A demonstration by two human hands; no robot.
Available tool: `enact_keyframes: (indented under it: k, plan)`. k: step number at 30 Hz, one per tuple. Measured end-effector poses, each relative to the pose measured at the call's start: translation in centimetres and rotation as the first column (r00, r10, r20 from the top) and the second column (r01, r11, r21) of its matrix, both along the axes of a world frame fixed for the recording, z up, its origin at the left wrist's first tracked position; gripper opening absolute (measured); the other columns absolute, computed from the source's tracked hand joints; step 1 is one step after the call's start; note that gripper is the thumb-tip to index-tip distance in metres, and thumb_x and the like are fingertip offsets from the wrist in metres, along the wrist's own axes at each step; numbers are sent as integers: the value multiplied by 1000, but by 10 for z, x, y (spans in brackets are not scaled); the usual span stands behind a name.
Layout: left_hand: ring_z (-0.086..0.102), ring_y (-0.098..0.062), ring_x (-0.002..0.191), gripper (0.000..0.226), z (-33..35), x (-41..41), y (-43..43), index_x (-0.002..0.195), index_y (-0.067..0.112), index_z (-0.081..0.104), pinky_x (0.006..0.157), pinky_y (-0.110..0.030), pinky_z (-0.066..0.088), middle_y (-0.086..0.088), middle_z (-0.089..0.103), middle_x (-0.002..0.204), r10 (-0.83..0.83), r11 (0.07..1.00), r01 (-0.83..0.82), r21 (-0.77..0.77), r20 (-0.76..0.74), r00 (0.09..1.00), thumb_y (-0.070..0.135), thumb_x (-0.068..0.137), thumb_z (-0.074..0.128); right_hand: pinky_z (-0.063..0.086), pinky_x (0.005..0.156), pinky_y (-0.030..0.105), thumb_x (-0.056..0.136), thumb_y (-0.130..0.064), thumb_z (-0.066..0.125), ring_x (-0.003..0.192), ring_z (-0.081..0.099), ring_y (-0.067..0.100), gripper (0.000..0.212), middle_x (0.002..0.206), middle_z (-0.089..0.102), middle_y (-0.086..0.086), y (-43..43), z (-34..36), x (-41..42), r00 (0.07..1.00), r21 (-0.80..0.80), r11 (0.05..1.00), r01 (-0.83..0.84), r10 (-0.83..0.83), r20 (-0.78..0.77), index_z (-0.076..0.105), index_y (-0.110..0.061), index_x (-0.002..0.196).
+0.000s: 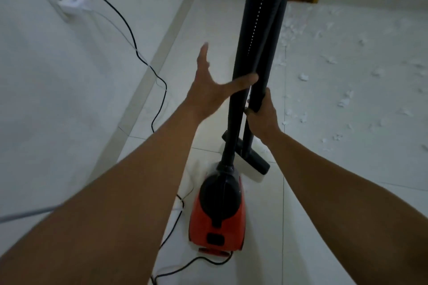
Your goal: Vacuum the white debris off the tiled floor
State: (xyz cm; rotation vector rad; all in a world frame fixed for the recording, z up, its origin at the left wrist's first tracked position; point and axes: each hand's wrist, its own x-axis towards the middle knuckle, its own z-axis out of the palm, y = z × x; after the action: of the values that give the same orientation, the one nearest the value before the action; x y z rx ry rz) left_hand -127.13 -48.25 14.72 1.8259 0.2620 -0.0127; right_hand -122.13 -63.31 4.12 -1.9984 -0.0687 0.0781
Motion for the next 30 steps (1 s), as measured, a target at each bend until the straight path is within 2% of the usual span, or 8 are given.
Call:
enact_keyframes:
  k: [3, 6, 11, 15, 19, 23, 27, 30]
  plan:
    - [52, -17, 135, 113, 57, 36, -21, 159, 19, 25, 113, -40, 45, -2, 54, 145, -146, 989, 144, 27, 160, 976, 52, 73, 89, 52, 73, 28, 88, 5, 62, 91, 60, 21, 41, 103, 63, 4, -1, 17, -5, 999, -33, 999, -14, 13, -32, 47, -12, 122]
    - [62, -17, 109, 69, 80, 43, -42, 135, 8, 53, 100, -33, 55, 4, 61, 108, -151, 988, 146, 40, 184, 971, 37, 82, 85, 47, 66, 20, 89, 6, 59, 88, 60, 22, 32, 98, 63, 2, -3, 34, -8, 997, -72, 996, -50, 46, -60, 47, -16, 110]
    - [69, -24, 97, 37, 93, 61, -52, 115, 6, 67, 91, -39, 60, -10, 72, 106, 46, 998, -50, 30, 116, 992, 25, 85, 78, 45, 64, 19, 92, -4, 65, 91, 63, 24, 32, 102, 62, 5, -16, 63, -3, 988, -76, 988, -133, 126, -93, 45, -17, 113]
    - [71, -19, 90, 30, 92, 61, -63, 111, 18, 69, 85, -37, 60, 1, 73, 95, 151, 986, -151, 71, 4, 989, 28, 84, 77, 44, 88, 26, 92, -5, 63, 123, 49, 24, 62, 140, 44, 8, -50, 133, 8, 967, 148, 986, -76, 109, -231, 34, -18, 144]
    - [70, -18, 86, 31, 102, 45, -79, 115, 19, 68, 80, -33, 58, 2, 72, 94, 180, 980, -170, 107, -95, 979, 26, 86, 78, 37, 110, 39, 91, -21, 72, 139, 35, 23, 79, 155, 32, 3, -84, 272, 37, 960, 245, 938, -244, 269, -73, 23, -28, 153]
    - [70, -23, 96, 41, 121, 33, -94, 124, 18, 67, 91, -43, 59, -2, 74, 107, 214, 970, -191, 147, -156, 964, 30, 86, 77, 52, 86, 26, 85, -3, 69, 123, 53, 14, 96, 155, 34, -2, -88, 378, 65, 808, 155, 810, -565, 582, -98, 14, -31, 158]
    - [66, -19, 93, 38, 138, 22, -97, 123, 15, 65, 91, -39, 58, 3, 69, 100, 230, 965, -200, 169, -183, 956, 26, 89, 77, 62, 78, 36, 91, -7, 71, 110, 66, 20, 82, 127, 62, 6, -88, 415, 70, 775, 252, 821, -512, 568, -275, 28, -34, 156]
    - [63, -12, 86, 35, 143, 20, -101, 122, 14, 64, 85, -27, 57, 5, 67, 98, 224, 966, -196, 169, -169, 960, 23, 91, 76, 61, 61, 30, 89, -9, 74, 98, 70, 23, 62, 107, 70, 8, -72, 414, 70, 809, 148, 878, -456, 478, -343, 46, -31, 140]
